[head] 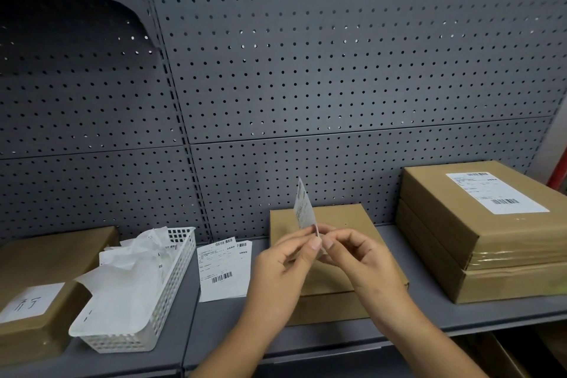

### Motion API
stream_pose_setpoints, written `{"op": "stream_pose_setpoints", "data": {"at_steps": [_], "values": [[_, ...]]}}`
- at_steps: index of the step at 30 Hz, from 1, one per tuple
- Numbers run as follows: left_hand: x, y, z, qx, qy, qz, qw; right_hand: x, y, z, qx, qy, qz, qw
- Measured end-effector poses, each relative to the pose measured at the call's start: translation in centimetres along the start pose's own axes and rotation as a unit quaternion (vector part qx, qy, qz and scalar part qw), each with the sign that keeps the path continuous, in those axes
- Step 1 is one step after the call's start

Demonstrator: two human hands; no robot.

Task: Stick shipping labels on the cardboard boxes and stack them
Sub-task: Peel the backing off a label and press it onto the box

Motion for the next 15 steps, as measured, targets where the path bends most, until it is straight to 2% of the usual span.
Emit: {"op": "stream_pose_setpoints", "data": {"at_steps": [6,15], "values": [[0.4,0.0,0.4,-0.096,-0.027,0.003,0.995,0.1,0.0,-0.4,-0.064,-0.004,0.006,0.998],[0.6,-0.6,1.4,-0.059,-0.059,-0.012,0.996,0.5,-1.2,-2.0,-0.047,0.025,-0.028,0.998]]}}
Point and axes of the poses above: each hand's wrist, its own x-axis towards the middle knuckle, its own y-axis out of the palm, z = x × y, the point moved 9 cm from there along x, towards the middle knuckle, and after that the axes turned 10 degrees about z, right-handed, at the moved point
